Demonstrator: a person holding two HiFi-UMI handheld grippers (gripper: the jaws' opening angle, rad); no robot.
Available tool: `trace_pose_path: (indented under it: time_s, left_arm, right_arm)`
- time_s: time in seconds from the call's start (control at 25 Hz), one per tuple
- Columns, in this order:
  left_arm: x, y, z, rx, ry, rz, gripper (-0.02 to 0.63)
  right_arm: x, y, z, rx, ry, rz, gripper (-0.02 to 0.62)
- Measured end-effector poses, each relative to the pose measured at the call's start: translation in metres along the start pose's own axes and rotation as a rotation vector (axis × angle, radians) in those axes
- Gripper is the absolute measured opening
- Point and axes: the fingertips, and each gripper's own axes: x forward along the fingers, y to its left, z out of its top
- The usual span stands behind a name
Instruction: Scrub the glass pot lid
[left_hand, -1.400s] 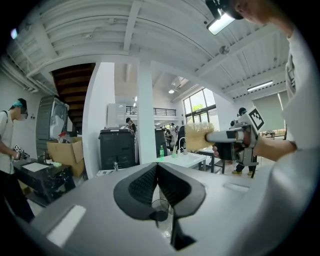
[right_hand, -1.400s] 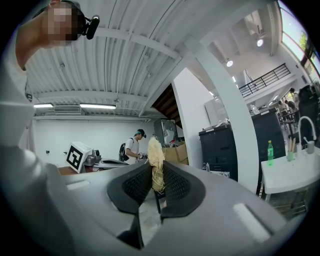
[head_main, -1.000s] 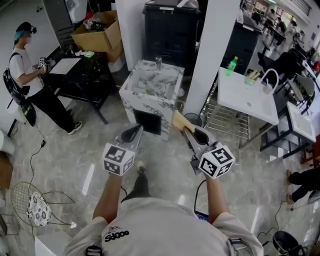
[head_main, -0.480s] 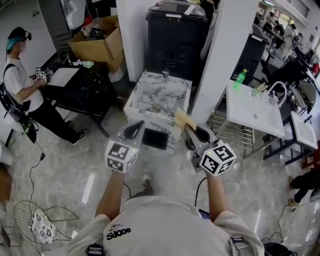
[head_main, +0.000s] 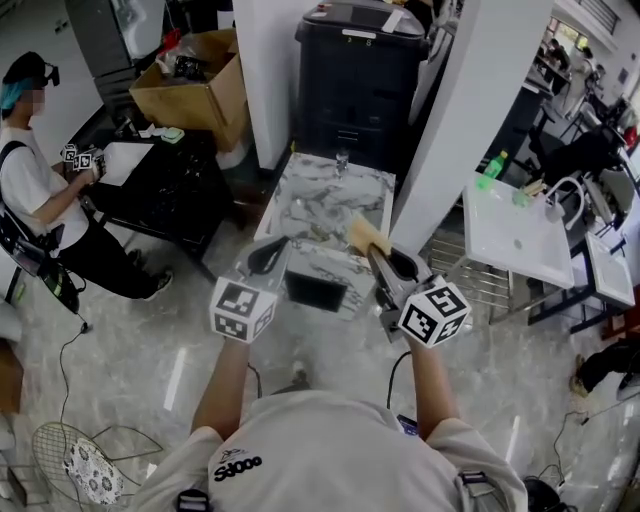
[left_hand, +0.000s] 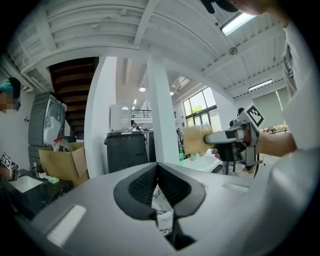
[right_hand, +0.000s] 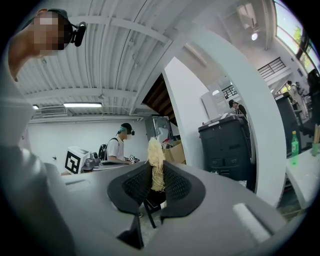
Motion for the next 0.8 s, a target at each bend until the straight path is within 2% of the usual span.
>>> trace_pose_path:
  time_s: [0.44,0.8]
  left_arm:
    - [0.027,0.059,-0.017,-0.026,0.010,-0.009,0.010]
    - [0.046,0.097,-0.035,-0.043,0.026,-0.029,0.009]
  right_arm:
    - [0.068,-0.022,-0.008,0.055,0.032,-0.030,0.048]
    - [0.111,-0.032,-0.015,0.062,0.035,-0.059,0.048]
